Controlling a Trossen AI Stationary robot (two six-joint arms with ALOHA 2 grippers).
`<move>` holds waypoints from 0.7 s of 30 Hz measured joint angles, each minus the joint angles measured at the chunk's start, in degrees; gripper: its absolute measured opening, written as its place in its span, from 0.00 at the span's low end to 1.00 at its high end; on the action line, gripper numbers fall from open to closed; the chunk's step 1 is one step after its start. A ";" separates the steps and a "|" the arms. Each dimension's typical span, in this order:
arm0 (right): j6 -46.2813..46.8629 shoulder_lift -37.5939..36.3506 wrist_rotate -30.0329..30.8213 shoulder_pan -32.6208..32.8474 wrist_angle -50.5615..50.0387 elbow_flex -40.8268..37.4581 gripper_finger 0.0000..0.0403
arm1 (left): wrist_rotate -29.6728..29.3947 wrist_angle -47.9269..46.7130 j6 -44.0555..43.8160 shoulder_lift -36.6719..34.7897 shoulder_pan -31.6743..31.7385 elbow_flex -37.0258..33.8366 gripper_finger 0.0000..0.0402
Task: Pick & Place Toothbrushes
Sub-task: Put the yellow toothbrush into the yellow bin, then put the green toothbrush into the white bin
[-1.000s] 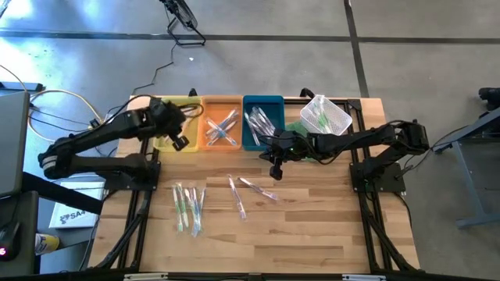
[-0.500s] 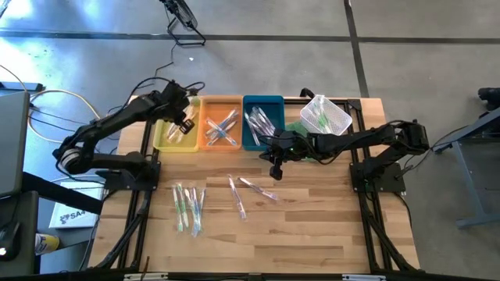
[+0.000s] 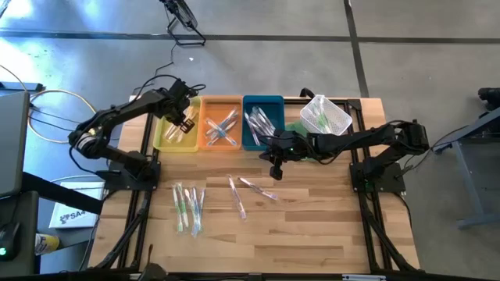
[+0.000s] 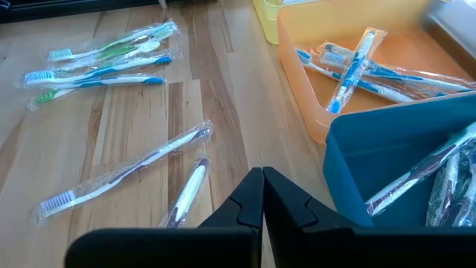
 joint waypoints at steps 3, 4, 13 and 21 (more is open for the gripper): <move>0.00 0.00 0.00 -0.02 0.00 0.00 0.00 | -0.29 0.25 0.02 1.53 0.02 0.00 0.05; 0.00 0.00 0.00 0.00 -0.02 0.00 0.00 | -0.78 0.51 0.36 1.91 -0.04 0.00 0.05; 0.02 0.00 0.00 0.00 -0.02 0.00 0.00 | -1.49 1.28 1.56 2.52 -0.09 0.00 0.14; 0.20 0.00 -0.02 0.00 -0.02 0.00 0.00 | -2.05 1.49 2.93 2.52 -0.06 0.00 0.33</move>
